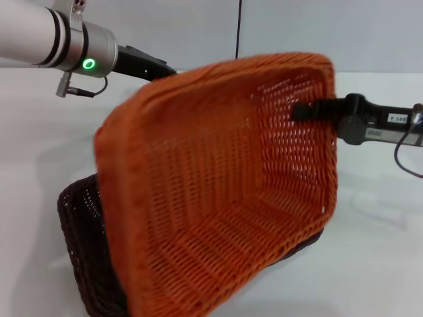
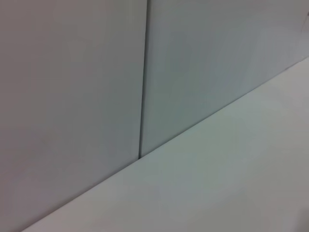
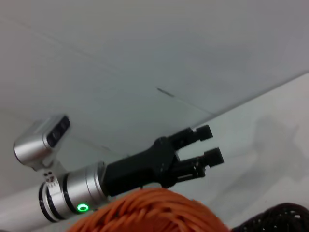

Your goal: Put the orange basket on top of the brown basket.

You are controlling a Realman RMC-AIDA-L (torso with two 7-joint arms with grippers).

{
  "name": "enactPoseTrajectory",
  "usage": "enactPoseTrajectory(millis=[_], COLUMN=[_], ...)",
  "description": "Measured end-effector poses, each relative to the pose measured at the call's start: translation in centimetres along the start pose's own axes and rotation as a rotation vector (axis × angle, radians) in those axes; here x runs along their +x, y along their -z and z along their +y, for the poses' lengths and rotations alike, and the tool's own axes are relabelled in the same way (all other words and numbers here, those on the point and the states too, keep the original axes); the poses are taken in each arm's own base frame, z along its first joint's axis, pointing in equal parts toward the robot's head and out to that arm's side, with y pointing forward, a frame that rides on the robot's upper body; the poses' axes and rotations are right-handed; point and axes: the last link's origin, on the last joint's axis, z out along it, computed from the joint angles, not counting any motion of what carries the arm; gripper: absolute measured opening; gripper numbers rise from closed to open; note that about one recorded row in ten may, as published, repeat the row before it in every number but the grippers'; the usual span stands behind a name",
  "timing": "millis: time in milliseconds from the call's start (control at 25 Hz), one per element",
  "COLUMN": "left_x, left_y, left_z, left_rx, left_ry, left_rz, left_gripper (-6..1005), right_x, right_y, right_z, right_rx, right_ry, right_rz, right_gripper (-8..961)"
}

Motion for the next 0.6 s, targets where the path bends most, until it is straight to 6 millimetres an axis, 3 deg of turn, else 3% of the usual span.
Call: enactPoseTrajectory(millis=[160, 600], left_x=[0.0, -0.2], left_y=[-0.1, -0.1], left_z=[0.2, 0.5], left_rx=[-0.005, -0.019], left_ry=[-0.001, 0.007], left_rz=[-0.001, 0.000], left_gripper=[859, 859], right_x=[0.6, 0.9], right_y=[0.1, 2.4], right_z=[-0.4, -1.3], right_rx=[0.011, 0.041], right_ry=[-0.010, -0.014], right_rz=[0.009, -0.011], right_gripper=[261, 620])
